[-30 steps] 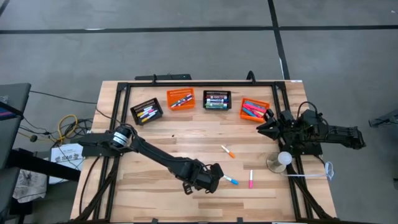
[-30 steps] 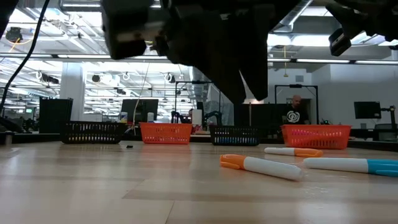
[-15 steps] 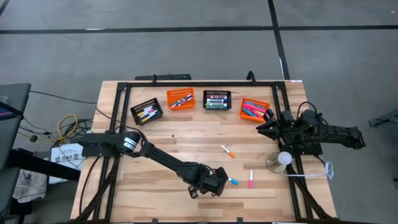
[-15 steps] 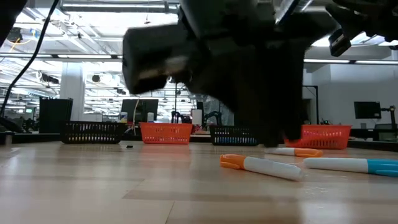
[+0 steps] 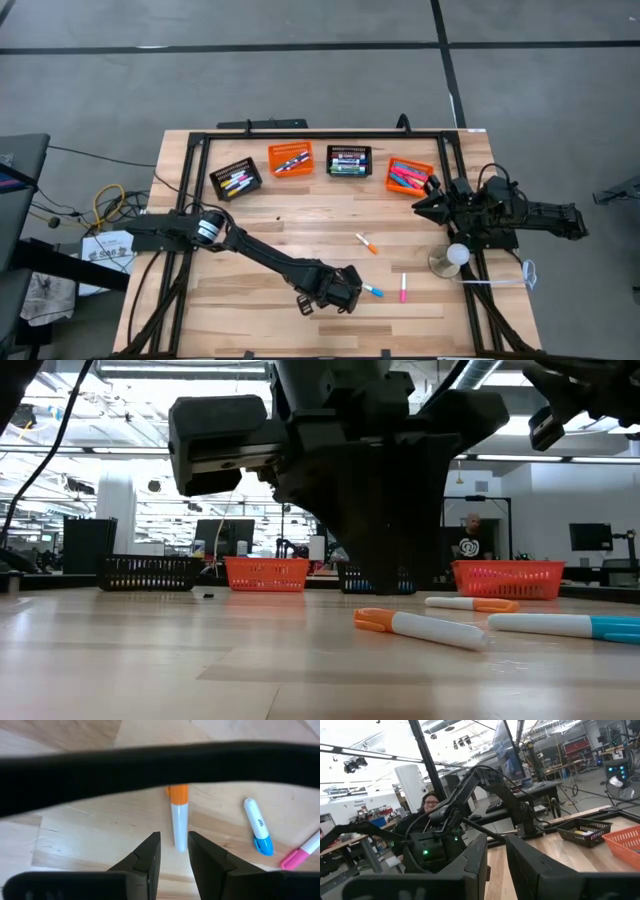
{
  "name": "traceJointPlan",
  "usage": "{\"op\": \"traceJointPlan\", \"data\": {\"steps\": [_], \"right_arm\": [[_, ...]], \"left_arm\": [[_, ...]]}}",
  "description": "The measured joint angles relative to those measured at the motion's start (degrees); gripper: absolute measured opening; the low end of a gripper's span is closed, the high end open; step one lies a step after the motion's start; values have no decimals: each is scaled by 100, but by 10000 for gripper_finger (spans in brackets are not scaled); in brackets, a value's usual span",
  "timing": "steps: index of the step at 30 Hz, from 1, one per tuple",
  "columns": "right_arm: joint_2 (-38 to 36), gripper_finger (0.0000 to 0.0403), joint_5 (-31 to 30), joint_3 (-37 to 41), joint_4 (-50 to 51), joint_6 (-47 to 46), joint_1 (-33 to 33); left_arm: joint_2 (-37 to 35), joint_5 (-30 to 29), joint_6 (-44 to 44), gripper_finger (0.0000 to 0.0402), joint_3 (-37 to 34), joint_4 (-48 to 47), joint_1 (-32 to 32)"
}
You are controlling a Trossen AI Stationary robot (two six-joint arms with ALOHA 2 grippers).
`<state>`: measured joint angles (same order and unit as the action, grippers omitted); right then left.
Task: Pick & Place Markers
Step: Put the bottom white orange marker into the left black bin
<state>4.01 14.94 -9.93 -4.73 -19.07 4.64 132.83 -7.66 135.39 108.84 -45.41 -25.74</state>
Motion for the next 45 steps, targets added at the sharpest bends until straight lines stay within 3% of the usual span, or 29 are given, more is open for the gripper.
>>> {"op": "traceJointPlan", "data": {"steps": [29,35,45], "right_arm": [[0,63,0,0,0,1,0],[0,63,0,0,-15,0,0],[0,63,0,0,-2,0,0]], "left_arm": [[171,52,39,97,4,-131,179],[380,466,145,97,31,9,163],[444,617,167,97,30,-402,140]]}}
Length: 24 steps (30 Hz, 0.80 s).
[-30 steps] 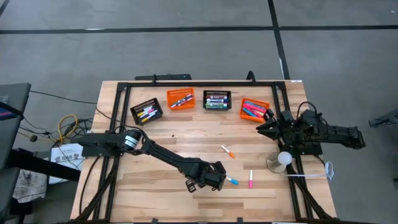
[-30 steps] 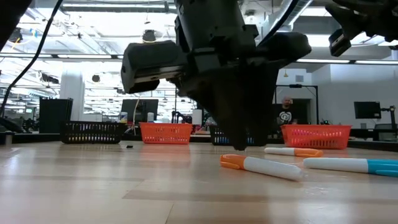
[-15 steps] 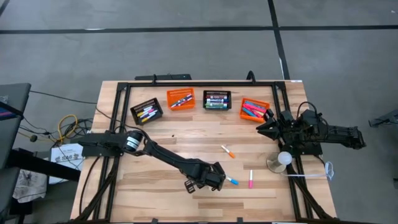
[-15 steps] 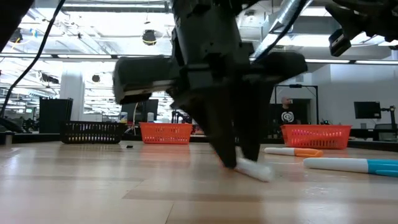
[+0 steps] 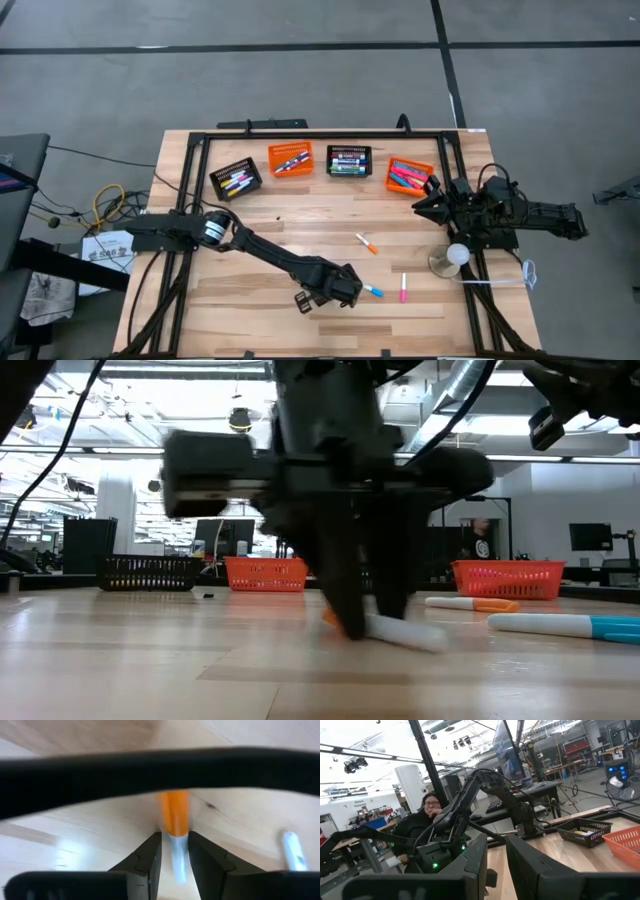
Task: Pick & Place Markers
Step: Put the bottom white orange marker into the left black bin
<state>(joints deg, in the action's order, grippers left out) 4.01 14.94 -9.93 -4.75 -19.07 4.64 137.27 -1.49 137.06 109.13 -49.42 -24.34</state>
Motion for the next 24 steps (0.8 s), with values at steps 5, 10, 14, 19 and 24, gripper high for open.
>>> {"op": "traceJointPlan", "data": {"steps": [5,10,14,19,24], "right_arm": [[0,63,0,0,0,0,0],[0,63,0,0,0,0,0],[0,63,0,0,-2,-2,0],[0,63,0,0,-4,-6,0],[0,63,0,0,-24,-7,0]], "left_arm": [[0,172,-11,97,-3,-416,26],[-2,174,-56,97,-6,-520,32],[-7,185,-77,97,-6,-800,69],[-7,246,-206,97,-6,-870,127],[-7,252,-202,97,-12,-847,141]]}}
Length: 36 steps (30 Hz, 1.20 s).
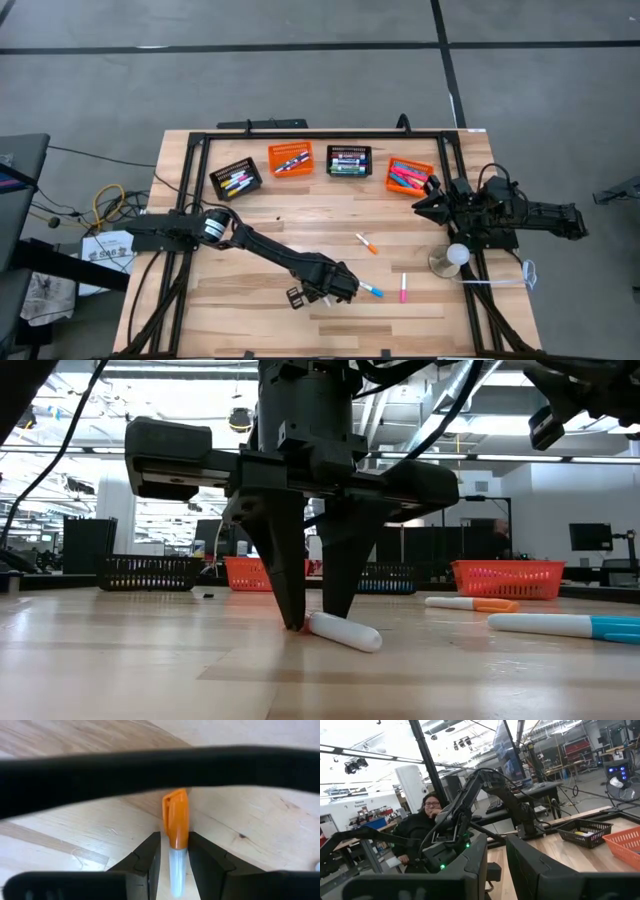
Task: Pick & Place Markers
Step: Put the bottom white orange marker into the left black bin
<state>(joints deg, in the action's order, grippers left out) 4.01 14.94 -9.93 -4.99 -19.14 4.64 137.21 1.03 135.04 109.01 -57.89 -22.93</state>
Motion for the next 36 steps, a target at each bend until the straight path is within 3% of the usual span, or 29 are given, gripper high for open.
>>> {"op": "traceJointPlan", "data": {"steps": [36], "right_arm": [[-1,63,2,0,2,4,0]], "left_arm": [[0,-593,-24,97,-4,27,-92]]}}
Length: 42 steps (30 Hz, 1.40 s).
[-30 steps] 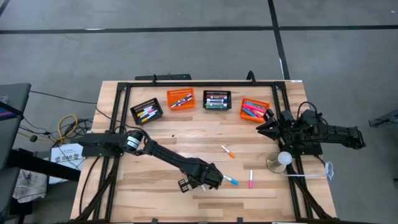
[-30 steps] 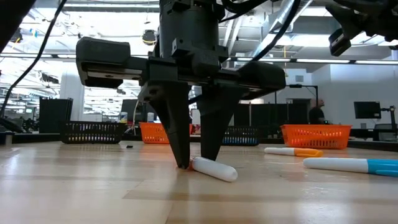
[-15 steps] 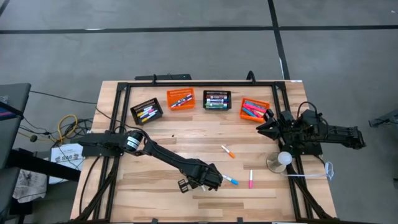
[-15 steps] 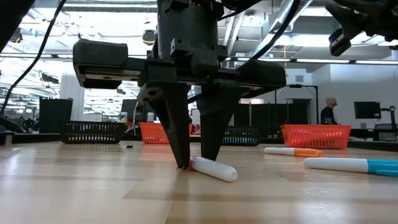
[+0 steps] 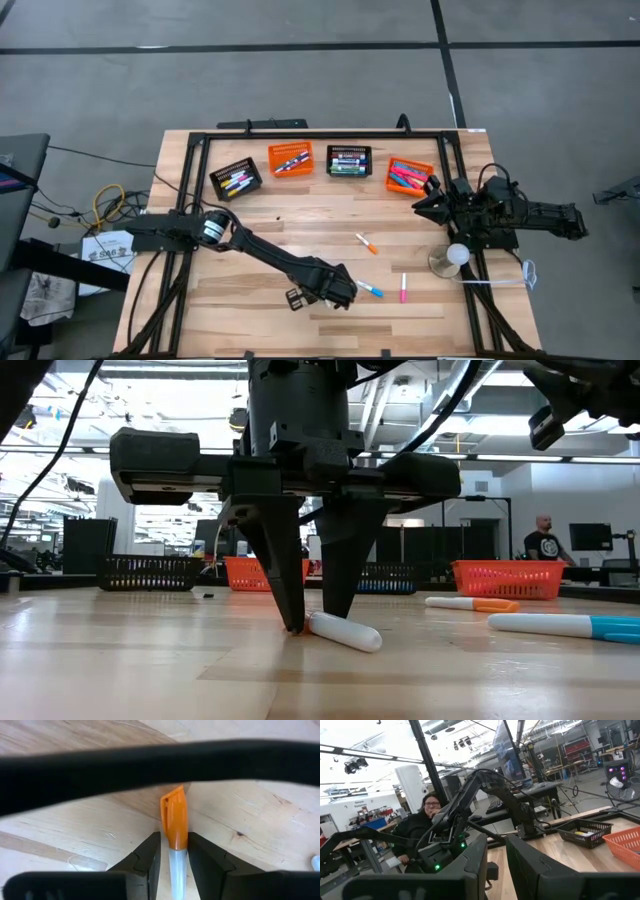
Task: Pick & Place Markers
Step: Put the bottom white orange marker into the left black bin
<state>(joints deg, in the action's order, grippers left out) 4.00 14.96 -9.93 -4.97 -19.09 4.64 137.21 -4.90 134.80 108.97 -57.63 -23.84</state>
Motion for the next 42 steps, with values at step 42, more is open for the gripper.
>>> {"op": "traceJointPlan", "data": {"steps": [42], "right_arm": [[1,63,-2,0,-11,0,0]], "left_arm": [[-11,-417,-408,61,-74,15,-54]]}}
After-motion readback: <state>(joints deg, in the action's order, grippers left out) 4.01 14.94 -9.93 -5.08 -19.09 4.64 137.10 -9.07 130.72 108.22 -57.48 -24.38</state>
